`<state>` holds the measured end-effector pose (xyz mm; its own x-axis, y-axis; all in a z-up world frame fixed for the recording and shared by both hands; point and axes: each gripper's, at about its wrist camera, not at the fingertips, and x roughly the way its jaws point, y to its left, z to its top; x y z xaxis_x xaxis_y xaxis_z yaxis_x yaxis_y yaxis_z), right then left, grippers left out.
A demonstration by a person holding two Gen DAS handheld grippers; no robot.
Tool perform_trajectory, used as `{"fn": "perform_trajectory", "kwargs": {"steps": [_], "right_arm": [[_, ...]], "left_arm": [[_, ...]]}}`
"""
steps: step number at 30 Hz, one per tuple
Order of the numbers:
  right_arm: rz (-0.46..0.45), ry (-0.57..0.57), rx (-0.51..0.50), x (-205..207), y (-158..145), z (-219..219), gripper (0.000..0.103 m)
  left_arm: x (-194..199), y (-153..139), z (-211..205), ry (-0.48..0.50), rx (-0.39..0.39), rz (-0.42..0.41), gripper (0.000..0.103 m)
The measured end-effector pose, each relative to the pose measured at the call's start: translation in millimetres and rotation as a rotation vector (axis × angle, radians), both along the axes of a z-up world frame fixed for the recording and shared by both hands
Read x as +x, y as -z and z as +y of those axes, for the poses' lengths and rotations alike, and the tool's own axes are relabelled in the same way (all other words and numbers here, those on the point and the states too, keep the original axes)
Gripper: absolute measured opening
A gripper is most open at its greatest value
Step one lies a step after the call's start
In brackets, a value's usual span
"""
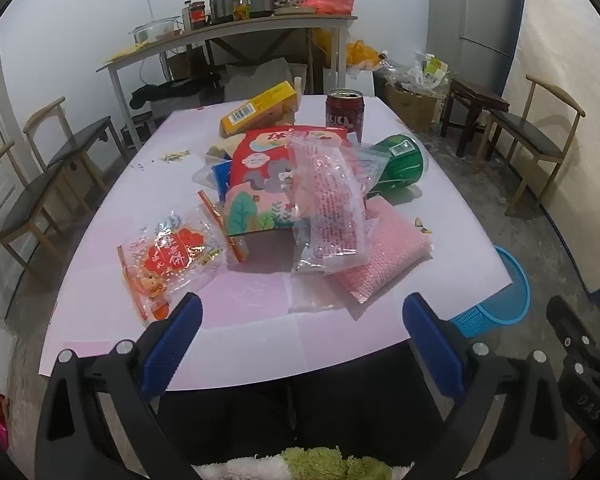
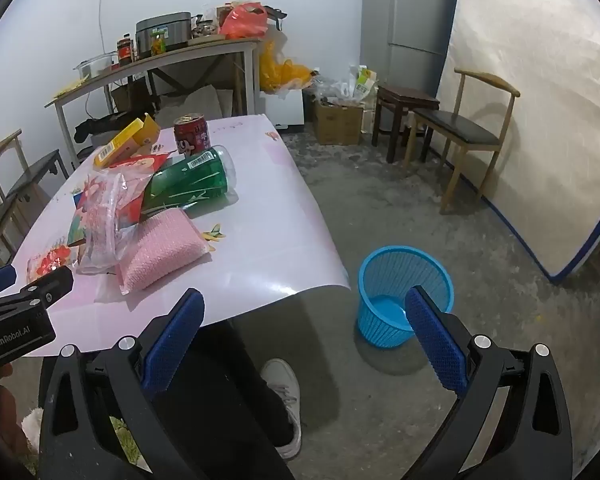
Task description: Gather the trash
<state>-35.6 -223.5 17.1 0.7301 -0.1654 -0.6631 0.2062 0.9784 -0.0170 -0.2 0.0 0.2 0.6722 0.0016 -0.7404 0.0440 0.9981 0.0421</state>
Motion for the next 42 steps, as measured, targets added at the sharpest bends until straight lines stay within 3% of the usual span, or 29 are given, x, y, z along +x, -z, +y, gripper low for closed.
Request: {"fn": "perform_trajectory", "kwargs": {"steps": [42], "right_arm": [[0.008, -0.005, 0.003, 3.3, 1.2, 9.9, 0.096]], "left_arm": [[2.7, 0.5, 6.6, -0.014, -0.015, 0.014, 0.098]]}}
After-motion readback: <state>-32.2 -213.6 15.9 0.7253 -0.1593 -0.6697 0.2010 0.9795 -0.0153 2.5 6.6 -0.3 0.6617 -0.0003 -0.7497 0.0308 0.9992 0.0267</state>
